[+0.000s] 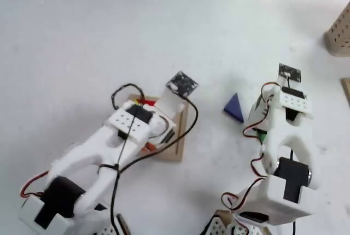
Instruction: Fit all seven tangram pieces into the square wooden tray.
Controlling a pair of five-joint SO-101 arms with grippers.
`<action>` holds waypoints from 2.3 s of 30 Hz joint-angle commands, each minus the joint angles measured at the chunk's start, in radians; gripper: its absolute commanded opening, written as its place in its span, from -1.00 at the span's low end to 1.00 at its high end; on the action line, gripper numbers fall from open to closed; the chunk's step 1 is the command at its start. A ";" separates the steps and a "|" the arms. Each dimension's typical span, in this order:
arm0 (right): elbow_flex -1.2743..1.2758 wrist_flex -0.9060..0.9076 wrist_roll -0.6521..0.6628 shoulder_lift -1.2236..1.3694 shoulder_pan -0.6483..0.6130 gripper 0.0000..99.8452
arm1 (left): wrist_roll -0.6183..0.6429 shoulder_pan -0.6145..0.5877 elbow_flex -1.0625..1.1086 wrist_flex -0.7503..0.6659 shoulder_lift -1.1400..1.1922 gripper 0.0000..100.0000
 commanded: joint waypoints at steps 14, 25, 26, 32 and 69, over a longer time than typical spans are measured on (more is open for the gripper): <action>-0.040 -0.012 -0.003 -0.039 0.007 -0.96 | 0.003 -0.008 -0.081 0.020 -0.070 -0.88; -0.040 -0.008 -0.003 -0.039 0.007 -0.96 | 0.009 -0.116 0.110 -0.112 -0.372 -0.95; -0.038 -0.008 -0.003 -0.041 0.007 -0.96 | 0.011 -0.142 0.135 -0.149 -0.378 -0.95; -0.038 0.015 -0.008 -0.050 0.016 -0.96 | 0.097 -0.265 0.183 -0.284 -0.360 -0.95; 0.069 -0.157 0.040 -0.068 0.024 -0.46 | 0.144 -0.344 -0.020 -0.265 -0.010 -0.54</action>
